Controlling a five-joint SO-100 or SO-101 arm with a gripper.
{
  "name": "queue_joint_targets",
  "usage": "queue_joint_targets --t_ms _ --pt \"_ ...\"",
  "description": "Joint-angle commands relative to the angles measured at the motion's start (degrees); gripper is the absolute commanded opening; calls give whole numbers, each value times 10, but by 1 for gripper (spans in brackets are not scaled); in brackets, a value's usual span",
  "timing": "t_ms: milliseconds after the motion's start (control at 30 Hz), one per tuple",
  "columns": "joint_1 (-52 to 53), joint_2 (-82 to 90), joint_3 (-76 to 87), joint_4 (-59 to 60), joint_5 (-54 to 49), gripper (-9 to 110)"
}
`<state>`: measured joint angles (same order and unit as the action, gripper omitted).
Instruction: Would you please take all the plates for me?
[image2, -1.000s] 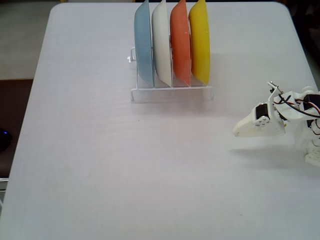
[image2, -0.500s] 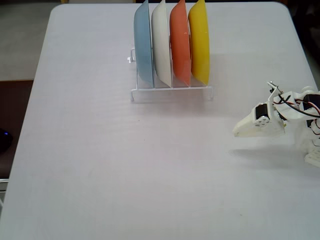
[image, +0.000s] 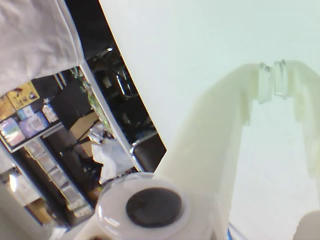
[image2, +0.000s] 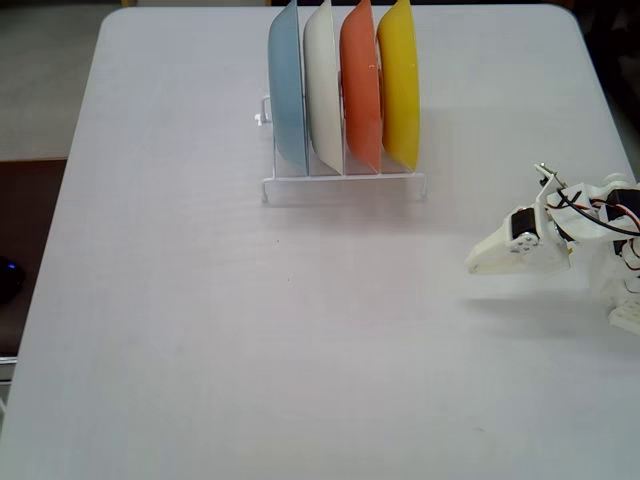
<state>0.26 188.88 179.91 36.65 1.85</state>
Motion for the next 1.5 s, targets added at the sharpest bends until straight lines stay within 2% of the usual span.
queue_joint_targets --t_ms 0,167,267,400,433,467,733,867,1167,1467 --pt "0 8 -3 1 -3 0" --pt "0 8 -3 1 -2 0" --pt "0 8 -3 1 -2 7" --pt "-1 8 -3 1 -3 8" --pt "-1 8 -3 1 -3 7" --pt "-1 8 -3 -1 -3 0" --pt "7 8 -34 -97 -52 -1" --pt "28 -11 -139 -51 -87 -1" --pt "140 -309 -515 62 -266 -1" --pt "194 -449 -765 163 -405 0"
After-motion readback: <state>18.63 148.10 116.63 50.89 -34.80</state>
